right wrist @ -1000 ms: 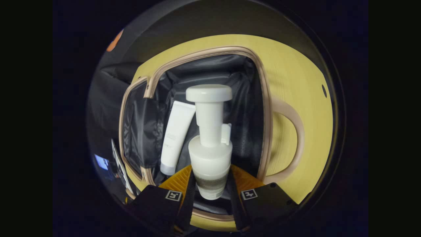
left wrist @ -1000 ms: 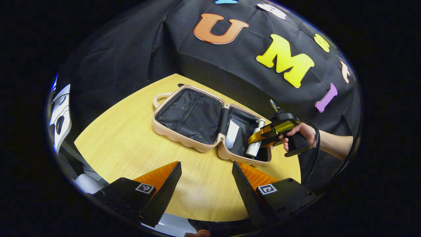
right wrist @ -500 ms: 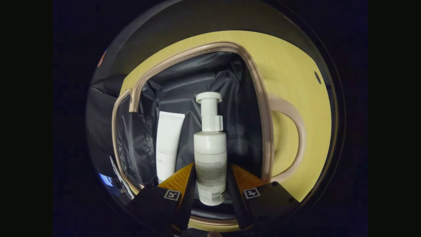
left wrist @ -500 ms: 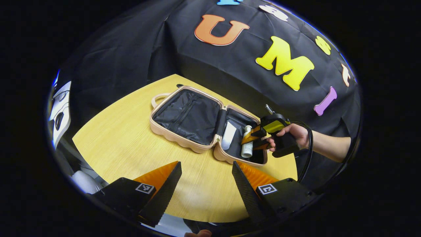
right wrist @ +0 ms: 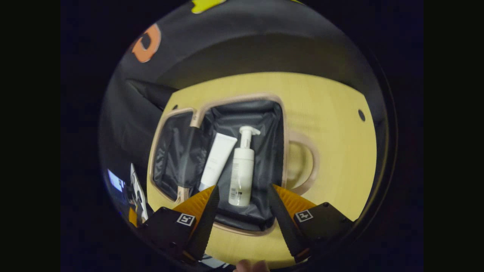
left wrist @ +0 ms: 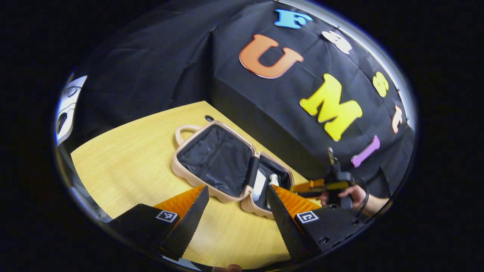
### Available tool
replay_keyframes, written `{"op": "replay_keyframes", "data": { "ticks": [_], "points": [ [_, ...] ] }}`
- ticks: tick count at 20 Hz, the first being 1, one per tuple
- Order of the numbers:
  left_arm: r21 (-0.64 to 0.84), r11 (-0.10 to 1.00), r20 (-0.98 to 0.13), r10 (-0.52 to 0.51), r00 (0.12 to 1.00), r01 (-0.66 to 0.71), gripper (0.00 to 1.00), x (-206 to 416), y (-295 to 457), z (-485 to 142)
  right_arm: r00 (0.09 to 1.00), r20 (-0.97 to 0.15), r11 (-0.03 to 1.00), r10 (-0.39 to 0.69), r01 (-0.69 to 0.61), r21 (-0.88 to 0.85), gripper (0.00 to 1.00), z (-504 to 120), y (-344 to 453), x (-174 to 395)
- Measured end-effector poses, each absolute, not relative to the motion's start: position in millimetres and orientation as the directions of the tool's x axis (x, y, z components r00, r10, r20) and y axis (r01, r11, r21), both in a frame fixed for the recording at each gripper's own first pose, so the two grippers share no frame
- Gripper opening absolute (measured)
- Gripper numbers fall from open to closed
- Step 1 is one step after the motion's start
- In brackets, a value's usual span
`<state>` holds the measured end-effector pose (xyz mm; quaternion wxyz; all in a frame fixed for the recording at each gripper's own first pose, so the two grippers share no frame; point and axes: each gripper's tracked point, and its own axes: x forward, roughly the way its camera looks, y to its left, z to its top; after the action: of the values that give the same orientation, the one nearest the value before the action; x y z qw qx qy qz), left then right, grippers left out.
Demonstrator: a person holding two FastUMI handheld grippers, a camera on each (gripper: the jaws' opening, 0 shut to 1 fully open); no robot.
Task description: First open the suitcase, pack the skin care products into it, and then close the suitcase.
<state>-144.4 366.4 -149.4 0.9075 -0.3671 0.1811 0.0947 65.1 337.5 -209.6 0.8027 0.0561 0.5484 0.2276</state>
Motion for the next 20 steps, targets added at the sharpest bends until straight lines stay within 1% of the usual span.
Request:
{"op": "replay_keyframes", "data": {
  "ticks": [2,4,7,8,9,13,16,17,18,19,20],
  "points": [
    [-0.682,0.662,-0.357,0.069,0.932,-0.31,0.98,-125,405,-157,0.315,-0.792,0.823,0.522,-0.429,0.371,0.77,-178,336,48],
    [-0.72,0.607,-0.365,0.078,0.928,-0.335,0.98,-111,433,-177,0.319,-0.749,0.761,0.58,-0.541,0.358,0.77,-152,327,27],
    [-0.748,0.57,-0.372,0.063,0.926,-0.339,0.97,-89,464,-200,0.331,-0.68,0.684,0.654,-0.643,0.345,0.77,-124,318,1],
    [-0.76,0.552,-0.373,0.062,0.926,-0.343,0.97,-82,474,-206,0.333,-0.66,0.665,0.673,-0.663,0.344,0.72,-118,315,-6],
    [-0.773,0.53,-0.371,0.066,0.926,-0.348,0.96,-72,484,-212,0.346,-0.65,0.663,0.676,-0.671,0.332,0.77,-116,310,-9],
    [-0.827,0.428,-0.363,0.089,0.928,-0.364,0.95,-42,523,-234,0.386,-0.628,0.674,0.675,-0.668,0.314,0.77,-109,294,-21],
    [-0.815,0.404,-0.419,0.085,0.904,-0.415,0.92,-28,535,-266,0.402,-0.636,0.694,0.659,-0.652,0.306,0.78,-108,281,-23],
    [-0.814,0.4,-0.427,0.08,0.901,-0.421,0.89,-21,536,-272,0.404,-0.649,0.701,0.645,-0.65,0.293,0.78,-108,276,-25],
    [-0.821,0.391,-0.423,0.072,0.903,-0.416,0.75,-17,535,-274,0.41,-0.665,0.71,0.624,-0.653,0.264,0.78,-111,268,-26],
    [-0.825,0.384,-0.422,0.07,0.904,-0.415,0.81,-13,535,-276,0.415,-0.678,0.716,0.607,-0.656,0.239,0.78,-114,263,-27],
    [-0.831,0.372,-0.418,0.072,0.906,-0.413,0.78,-8,537,-277,0.416,-0.686,0.72,0.596,-0.655,0.229,0.78,-116,259,-30]
  ]
}}
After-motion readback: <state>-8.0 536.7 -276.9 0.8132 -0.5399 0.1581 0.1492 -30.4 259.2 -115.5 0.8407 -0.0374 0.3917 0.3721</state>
